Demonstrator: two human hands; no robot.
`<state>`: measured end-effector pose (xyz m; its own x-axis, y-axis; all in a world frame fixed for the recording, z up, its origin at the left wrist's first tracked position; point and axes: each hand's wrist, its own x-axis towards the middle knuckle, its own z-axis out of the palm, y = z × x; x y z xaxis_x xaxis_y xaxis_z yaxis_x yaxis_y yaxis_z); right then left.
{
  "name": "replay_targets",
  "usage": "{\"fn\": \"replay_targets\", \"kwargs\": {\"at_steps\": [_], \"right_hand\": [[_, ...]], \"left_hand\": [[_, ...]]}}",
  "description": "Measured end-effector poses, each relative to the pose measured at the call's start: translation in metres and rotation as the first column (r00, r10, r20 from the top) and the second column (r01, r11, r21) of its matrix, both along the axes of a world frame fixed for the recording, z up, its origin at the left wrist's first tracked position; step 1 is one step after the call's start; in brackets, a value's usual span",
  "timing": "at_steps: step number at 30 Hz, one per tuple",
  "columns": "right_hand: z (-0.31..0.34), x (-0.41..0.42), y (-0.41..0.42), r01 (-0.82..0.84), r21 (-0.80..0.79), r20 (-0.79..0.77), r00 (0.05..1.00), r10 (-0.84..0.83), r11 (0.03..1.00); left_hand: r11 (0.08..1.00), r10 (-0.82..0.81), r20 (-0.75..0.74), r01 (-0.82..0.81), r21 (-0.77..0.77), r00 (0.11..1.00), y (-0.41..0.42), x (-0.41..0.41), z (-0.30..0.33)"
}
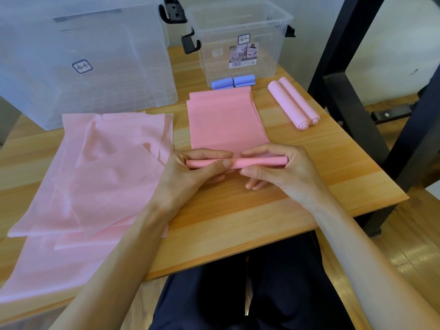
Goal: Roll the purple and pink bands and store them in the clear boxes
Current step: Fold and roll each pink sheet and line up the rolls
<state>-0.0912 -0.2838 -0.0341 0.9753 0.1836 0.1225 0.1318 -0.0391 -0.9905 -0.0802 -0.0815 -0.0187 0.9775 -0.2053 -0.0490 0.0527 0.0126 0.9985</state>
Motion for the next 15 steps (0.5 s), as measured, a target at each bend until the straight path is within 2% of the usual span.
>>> {"fn": "replay_targets", "kwargs": {"at_steps": [6,15], "right_hand": [[-0.0012,0.001,-0.0018,0.001,0.015,0.035,0.999,-0.002,1.0],[-0.0005,0.0007,-0.001,0.058,0.065,0.031,0.998,-0.06,0.996]], "left_hand": [[0.999,0.012,-0.039,-0.014,-0.049,0.999,-0.0003,0.0008,-0.0003],[0.989,-0.13,-0.056,0.125,-0.079,0.99,0.0038,0.0025,-0.0005]]}}
